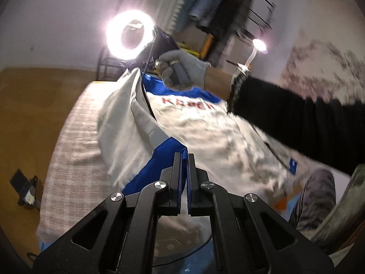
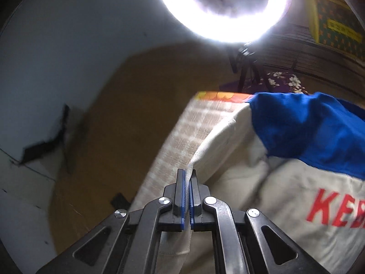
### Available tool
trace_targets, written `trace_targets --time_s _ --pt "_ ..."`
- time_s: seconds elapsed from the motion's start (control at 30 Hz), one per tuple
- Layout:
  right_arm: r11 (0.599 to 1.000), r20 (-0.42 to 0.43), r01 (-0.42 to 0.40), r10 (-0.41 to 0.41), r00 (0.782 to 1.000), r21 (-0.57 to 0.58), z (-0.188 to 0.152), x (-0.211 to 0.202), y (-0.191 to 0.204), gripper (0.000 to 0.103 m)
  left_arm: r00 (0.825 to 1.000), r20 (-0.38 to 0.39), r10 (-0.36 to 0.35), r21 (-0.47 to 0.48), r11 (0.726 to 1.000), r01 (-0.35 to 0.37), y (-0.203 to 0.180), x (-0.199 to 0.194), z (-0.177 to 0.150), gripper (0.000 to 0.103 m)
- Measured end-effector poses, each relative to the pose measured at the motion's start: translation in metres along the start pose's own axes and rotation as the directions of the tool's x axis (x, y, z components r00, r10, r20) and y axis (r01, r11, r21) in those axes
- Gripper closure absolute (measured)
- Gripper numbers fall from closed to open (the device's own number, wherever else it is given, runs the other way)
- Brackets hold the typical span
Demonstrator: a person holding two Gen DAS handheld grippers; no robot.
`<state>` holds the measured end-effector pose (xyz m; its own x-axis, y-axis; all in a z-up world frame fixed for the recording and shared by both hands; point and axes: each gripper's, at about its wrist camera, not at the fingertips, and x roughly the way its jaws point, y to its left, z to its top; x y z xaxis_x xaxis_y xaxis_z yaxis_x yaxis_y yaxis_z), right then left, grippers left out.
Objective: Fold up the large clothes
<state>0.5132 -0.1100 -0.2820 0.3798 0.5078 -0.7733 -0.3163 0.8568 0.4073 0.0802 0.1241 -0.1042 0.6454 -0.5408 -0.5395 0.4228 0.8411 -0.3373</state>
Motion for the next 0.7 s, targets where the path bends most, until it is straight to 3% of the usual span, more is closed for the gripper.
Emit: trace_targets --time_s 0.2,0.37,0.43,0.57,0.7 --pt "0.997 0.021 0.019 -0.021 1.0 0.079 -0.054 -0.043 -0.069 0.103 0.989 -0.137 -0.054 0.071 0.995 0.064 -0.038 0.03 -0.027 0.103" --pt "0.984 -0.068 0.107 -0.098 0.993 0.145 -0.099 -0.044 -0.124 0.1 0.975 -0.22 -0.043 0.084 0.994 0.063 -0.048 0.047 -0.05 0.103" --pt "0.979 -0.091 0.161 -0.15 0.984 0.128 -0.103 -0.043 -0.131 0.096 0.972 -0.234 -0.034 0.088 0.995 0.056 -0.051 0.05 -0.056 0.102" --pt "0.968 -0.082 0.244 -0.239 0.967 0.059 -0.102 -0.062 -0.122 0.068 0.965 -0.263 -0.014 0.117 0.992 0.046 -0.063 0.051 -0.068 0.102" --pt "0.967 -0.028 0.253 -0.254 0.967 -0.035 -0.1 -0.098 -0.106 0.067 0.956 -0.292 -0.024 0.109 0.992 0.058 -0.074 0.041 -0.079 0.102"
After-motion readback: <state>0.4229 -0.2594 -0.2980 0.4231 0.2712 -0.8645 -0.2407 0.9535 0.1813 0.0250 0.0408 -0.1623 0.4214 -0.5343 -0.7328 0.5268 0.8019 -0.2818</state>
